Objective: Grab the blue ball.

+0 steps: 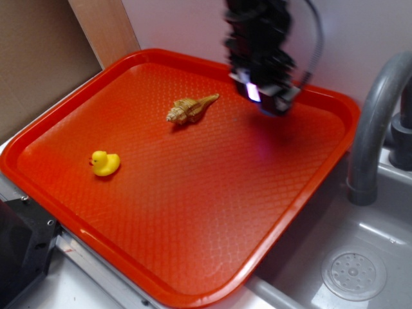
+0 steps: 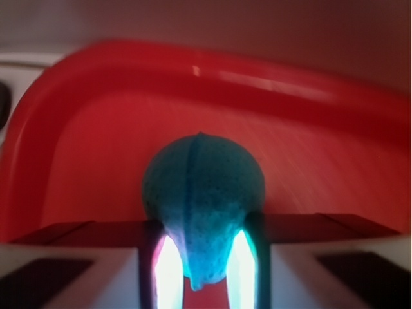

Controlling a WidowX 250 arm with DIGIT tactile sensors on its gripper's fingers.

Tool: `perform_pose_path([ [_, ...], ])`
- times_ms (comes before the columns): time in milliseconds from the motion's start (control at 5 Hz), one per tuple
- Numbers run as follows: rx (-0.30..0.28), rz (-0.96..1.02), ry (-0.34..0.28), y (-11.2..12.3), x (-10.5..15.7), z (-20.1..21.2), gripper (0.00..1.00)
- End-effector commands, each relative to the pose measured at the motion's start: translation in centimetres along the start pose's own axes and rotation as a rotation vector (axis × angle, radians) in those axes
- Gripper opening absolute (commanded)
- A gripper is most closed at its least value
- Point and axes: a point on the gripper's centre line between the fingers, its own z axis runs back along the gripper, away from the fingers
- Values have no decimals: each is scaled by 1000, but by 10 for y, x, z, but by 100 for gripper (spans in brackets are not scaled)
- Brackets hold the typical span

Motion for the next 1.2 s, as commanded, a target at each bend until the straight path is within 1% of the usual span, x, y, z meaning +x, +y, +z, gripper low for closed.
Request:
perform_pose_path([
  [0,185,243,-8,58,-77,150,0],
  [200,83,415,230,99,-115,212,0],
  [400,-91,572,150,115,-160,231,0],
  [600,-85,564,154,116,-155,228,0],
  [800,-113,438,118,104,-145,208,0],
  [1000,-16,434,106,80,-121,165,0],
])
